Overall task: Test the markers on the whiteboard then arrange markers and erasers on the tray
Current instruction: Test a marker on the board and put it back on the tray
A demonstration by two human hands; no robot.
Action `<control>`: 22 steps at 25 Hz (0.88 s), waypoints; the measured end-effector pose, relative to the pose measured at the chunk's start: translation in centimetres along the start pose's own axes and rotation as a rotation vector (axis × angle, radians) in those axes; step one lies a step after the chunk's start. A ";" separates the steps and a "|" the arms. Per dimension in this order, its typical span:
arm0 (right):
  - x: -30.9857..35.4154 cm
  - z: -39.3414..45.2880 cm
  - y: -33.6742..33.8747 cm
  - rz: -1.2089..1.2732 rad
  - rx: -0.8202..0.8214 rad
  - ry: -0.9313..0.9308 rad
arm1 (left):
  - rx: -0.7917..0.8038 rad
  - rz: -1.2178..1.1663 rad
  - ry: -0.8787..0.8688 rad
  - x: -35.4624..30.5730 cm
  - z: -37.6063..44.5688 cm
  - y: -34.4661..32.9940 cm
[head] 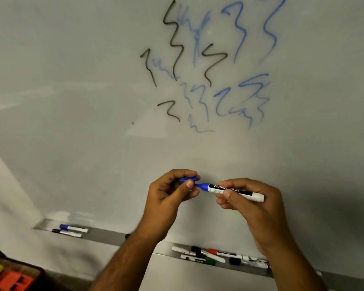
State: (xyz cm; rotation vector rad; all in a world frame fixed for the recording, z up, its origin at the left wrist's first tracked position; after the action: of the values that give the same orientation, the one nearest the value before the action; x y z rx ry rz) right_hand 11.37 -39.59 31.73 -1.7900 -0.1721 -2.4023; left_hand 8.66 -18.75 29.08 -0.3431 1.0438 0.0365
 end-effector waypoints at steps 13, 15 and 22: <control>-3.8 -0.8 -3.0 0.009 0.216 -0.096 | -0.276 -0.148 0.181 2.8 -4.2 0.3; -4.3 -1.0 -4.9 -0.007 0.223 -0.092 | -0.293 -0.110 0.162 3.0 -4.4 1.2; -6.2 -0.8 -13.4 0.001 0.207 -0.065 | -0.338 -0.094 0.132 2.5 -3.9 9.5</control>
State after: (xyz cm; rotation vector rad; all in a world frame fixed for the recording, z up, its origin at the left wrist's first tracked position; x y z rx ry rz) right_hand 9.97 -26.24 25.43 -1.7727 -0.4100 -2.2334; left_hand 4.89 -11.26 22.69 -0.7091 1.1519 0.1078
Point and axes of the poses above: each hand's wrist, its own z-axis towards the middle knuckle, its own y-axis out of the back of the hand, x = y × z, the point moved 7 cm from there along z, towards the middle knuckle, and after that the axes turned 8 degrees about -y, right-handed, at the moved point
